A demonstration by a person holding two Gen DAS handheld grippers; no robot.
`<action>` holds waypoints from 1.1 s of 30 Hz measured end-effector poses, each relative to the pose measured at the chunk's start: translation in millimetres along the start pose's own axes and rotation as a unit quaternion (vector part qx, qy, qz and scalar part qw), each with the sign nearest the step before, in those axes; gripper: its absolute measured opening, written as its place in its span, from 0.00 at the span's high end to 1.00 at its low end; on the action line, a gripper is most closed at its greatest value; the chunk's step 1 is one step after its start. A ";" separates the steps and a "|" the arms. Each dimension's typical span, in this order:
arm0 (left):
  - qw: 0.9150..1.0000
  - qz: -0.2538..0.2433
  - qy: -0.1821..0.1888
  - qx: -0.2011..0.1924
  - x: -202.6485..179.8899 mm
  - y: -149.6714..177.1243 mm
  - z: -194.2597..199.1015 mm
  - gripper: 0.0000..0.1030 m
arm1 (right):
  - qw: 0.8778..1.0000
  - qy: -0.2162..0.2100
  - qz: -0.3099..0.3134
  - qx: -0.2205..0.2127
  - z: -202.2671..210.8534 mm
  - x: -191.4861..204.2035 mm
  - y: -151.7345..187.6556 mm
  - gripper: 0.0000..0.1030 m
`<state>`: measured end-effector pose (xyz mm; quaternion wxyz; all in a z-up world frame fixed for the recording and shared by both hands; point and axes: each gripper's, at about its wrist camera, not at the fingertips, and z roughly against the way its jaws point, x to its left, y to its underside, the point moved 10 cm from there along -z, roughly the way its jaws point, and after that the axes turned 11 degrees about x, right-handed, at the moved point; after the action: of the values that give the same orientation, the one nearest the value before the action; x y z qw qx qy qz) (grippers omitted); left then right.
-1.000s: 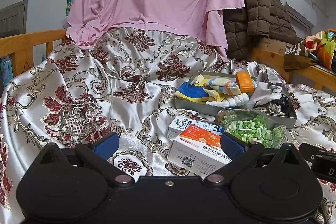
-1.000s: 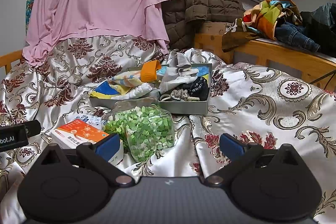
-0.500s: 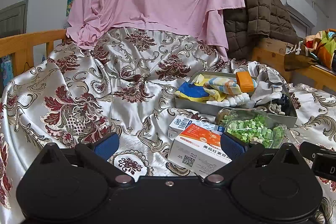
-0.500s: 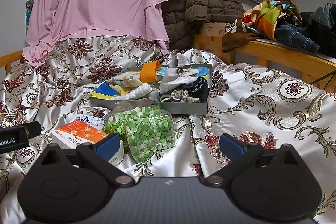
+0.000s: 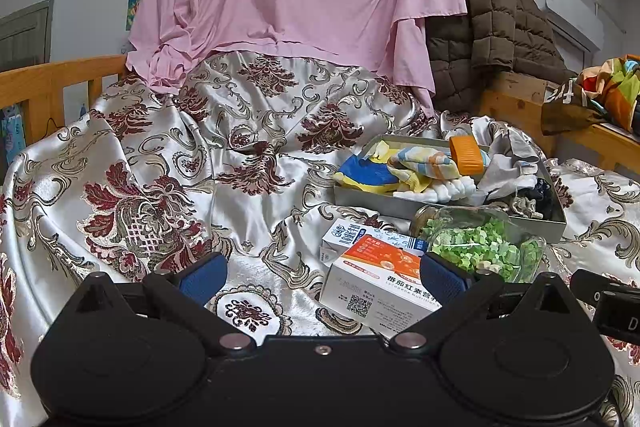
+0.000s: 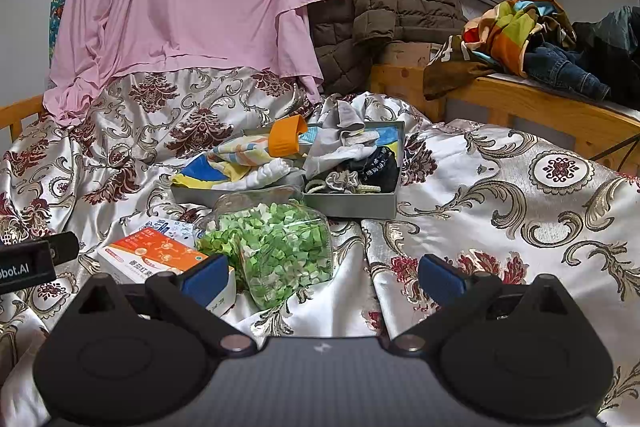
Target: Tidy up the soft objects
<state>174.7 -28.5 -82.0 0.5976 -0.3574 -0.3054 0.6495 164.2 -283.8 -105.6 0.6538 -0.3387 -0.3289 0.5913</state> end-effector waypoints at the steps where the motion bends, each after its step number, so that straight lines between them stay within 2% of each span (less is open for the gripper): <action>1: 1.000 0.000 0.000 0.000 -0.1 -0.1 0.1 0.01 | 1.000 0.000 0.000 0.000 0.2 0.2 -0.2 0.00; 28: 1.000 -0.003 0.000 0.001 -0.2 -0.6 0.7 0.01 | 1.000 0.000 0.000 -0.001 0.3 1.0 -0.1 0.00; 33: 1.000 0.012 0.012 0.011 2.1 3.2 -1.8 0.01 | 1.000 0.000 0.000 -0.001 0.2 0.7 -0.4 0.00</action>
<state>174.2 -26.8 -85.9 0.5973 -0.3621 -0.2870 0.6556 164.3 -283.1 -105.2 0.6536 -0.3396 -0.3291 0.5909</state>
